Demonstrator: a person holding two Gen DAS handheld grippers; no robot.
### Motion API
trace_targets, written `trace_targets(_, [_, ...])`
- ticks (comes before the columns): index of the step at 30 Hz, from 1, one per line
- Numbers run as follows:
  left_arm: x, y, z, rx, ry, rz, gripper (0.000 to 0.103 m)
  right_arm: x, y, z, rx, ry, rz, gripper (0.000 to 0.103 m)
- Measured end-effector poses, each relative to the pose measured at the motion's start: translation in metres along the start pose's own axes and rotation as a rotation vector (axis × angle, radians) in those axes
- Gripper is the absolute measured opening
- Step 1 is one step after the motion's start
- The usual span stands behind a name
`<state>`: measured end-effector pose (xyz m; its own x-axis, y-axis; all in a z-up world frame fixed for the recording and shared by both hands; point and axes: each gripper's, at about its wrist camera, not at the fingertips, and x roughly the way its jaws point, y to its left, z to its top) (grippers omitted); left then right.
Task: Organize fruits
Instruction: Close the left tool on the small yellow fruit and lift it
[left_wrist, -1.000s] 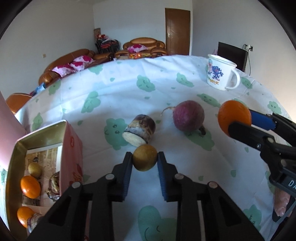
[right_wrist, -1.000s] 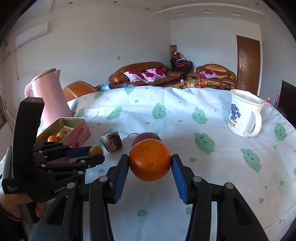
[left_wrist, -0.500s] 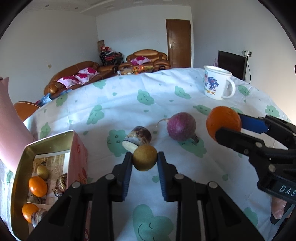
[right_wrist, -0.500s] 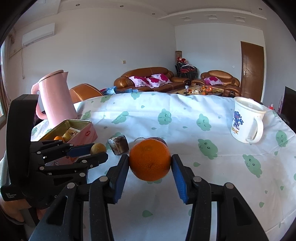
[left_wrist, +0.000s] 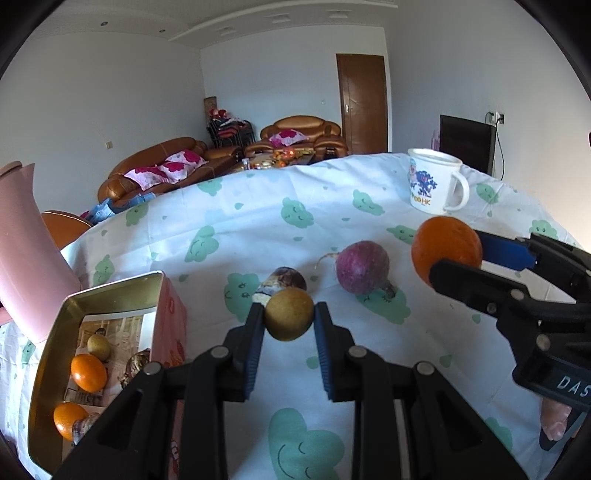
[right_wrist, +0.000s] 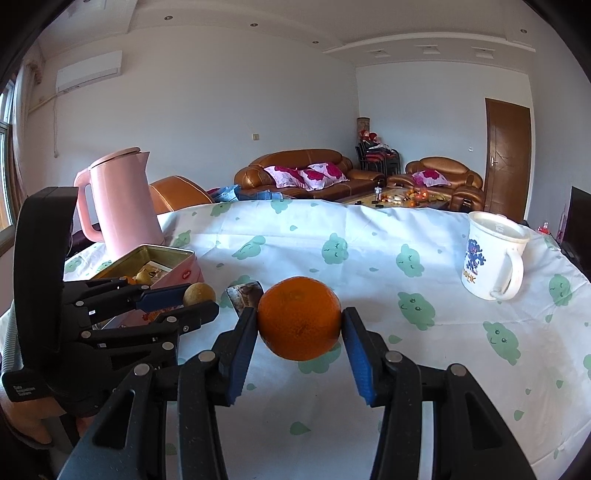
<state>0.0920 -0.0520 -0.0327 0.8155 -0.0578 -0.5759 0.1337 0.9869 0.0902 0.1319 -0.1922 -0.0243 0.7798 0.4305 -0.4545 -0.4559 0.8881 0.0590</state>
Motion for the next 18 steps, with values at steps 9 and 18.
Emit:
trace_targets(9, [-0.007, 0.002, -0.001, -0.016, -0.035, 0.008, 0.028, -0.007, 0.002, 0.0, -0.009, -0.033, 0.001, 0.049])
trace_targets(18, [-0.013, 0.004, -0.002, -0.034, -0.062, 0.015, 0.028, -0.014, 0.003, -0.001, -0.016, -0.065, -0.002, 0.049])
